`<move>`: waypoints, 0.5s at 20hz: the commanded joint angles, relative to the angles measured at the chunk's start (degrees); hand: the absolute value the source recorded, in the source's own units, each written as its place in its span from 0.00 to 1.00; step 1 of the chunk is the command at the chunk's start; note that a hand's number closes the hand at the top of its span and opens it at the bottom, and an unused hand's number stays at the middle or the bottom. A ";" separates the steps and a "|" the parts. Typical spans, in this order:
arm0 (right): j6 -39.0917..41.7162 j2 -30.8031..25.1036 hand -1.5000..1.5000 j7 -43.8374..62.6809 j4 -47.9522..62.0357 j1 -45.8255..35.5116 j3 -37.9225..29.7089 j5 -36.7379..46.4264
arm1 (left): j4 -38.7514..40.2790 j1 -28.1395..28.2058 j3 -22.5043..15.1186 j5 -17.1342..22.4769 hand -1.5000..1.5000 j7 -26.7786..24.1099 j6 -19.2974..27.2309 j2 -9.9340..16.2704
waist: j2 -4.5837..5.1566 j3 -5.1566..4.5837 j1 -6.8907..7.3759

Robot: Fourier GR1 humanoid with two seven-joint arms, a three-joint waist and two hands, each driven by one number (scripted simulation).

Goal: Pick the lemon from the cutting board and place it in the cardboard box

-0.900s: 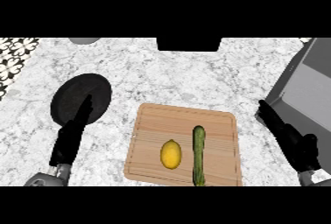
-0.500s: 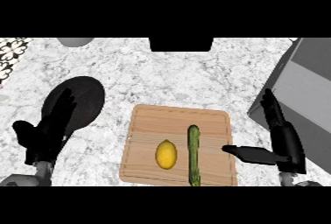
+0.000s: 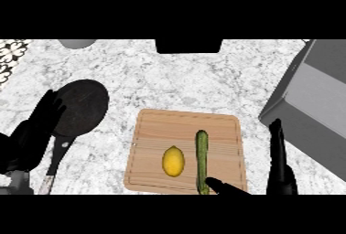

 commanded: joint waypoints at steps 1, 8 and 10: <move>2.31 -4.72 0.00 9.13 -0.27 6.11 6.19 11.89 | -0.59 0.17 1.74 1.58 0.50 0.78 -1.05 1.07 | 0.33 -0.25 -0.08; 17.73 -9.93 0.00 30.44 1.01 5.00 5.10 25.13 | -0.79 -1.06 0.84 0.66 0.50 0.94 -1.17 1.09 | 0.90 -0.68 0.56; 22.84 -8.88 0.00 37.85 -0.02 3.72 5.53 28.39 | -2.19 -0.37 0.75 1.07 0.50 2.03 -1.54 1.63 | 0.70 -0.54 1.67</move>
